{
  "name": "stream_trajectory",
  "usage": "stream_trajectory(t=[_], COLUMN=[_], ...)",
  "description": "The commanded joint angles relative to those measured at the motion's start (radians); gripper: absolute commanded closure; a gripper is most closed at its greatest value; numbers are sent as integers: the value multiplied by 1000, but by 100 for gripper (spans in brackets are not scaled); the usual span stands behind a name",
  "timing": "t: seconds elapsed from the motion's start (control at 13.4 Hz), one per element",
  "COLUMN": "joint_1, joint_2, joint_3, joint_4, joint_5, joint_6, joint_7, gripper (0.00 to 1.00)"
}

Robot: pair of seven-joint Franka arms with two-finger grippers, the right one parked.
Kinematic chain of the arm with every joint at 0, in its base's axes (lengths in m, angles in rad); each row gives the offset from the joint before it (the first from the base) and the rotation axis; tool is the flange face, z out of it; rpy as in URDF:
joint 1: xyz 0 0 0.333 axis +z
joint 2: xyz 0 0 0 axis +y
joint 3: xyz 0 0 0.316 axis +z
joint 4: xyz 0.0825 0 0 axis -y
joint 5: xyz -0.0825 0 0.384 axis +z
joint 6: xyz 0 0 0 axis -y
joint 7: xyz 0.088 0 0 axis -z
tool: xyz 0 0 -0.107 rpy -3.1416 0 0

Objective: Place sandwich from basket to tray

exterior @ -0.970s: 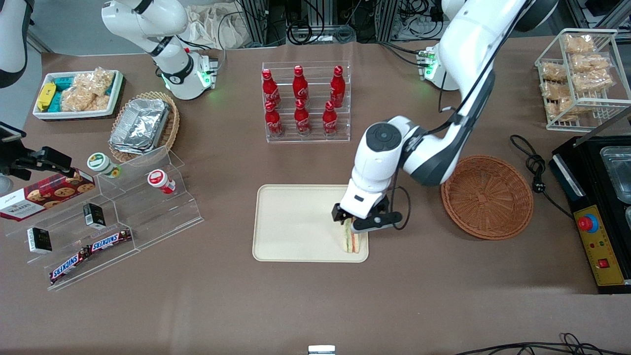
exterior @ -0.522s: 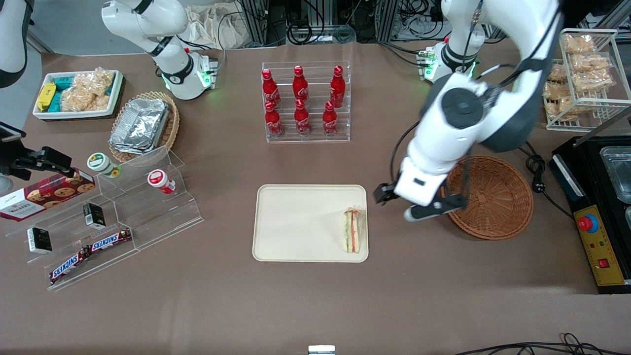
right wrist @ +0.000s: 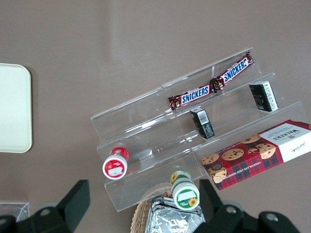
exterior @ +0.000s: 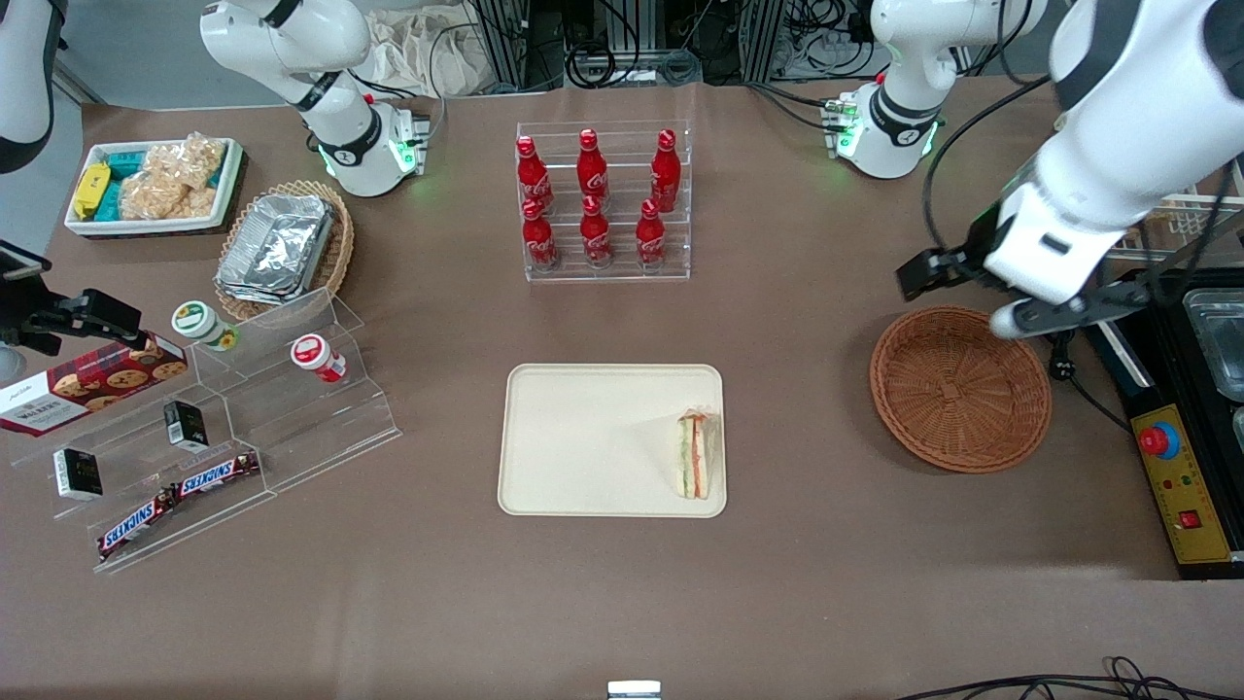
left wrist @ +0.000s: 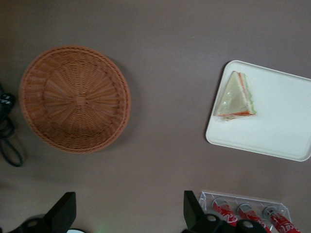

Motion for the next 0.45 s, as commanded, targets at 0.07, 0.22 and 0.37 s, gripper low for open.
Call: stream_trajectory(t=[0.07,0.22,0.37], joint_1=[-5,-8,-6], joint_2=[-74,-71,-44], joint_3=[55,66,78], joint_4=[-62,-59,-29], joint_5=[-18,-8,-5], joint_6=[-19,-24,-26], joint_7=[119,120,127], gripper=[1,1,1])
